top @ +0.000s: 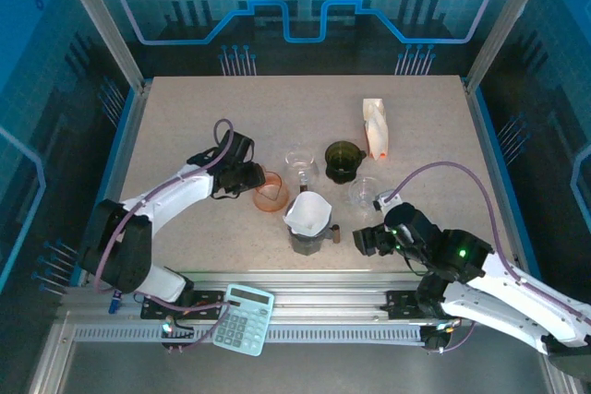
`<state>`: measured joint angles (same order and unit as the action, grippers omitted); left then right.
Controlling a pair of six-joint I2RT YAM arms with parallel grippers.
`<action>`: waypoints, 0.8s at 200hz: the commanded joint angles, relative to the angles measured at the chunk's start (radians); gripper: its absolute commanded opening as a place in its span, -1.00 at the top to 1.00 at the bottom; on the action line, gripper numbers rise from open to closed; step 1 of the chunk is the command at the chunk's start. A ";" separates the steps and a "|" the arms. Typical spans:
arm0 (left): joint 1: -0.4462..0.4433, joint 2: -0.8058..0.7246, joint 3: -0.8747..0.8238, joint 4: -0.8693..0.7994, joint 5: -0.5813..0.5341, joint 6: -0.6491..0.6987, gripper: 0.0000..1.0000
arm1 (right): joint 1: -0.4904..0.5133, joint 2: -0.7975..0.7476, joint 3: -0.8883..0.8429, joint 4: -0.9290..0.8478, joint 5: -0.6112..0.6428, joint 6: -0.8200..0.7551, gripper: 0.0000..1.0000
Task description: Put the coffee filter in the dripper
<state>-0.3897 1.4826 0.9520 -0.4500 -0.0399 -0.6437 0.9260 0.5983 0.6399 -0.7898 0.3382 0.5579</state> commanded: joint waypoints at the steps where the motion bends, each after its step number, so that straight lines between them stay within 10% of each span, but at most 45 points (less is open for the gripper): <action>1: 0.004 0.018 0.029 -0.022 -0.022 0.034 0.24 | -0.013 -0.007 -0.013 0.000 -0.015 0.015 -0.71; 160: 0.002 -0.022 -0.002 -0.133 0.087 0.010 0.92 | -0.010 0.028 -0.154 0.142 -0.103 0.083 -0.71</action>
<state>-0.3889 1.4857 0.9596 -0.5491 0.0013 -0.6052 0.9260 0.6285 0.5133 -0.6979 0.2604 0.6067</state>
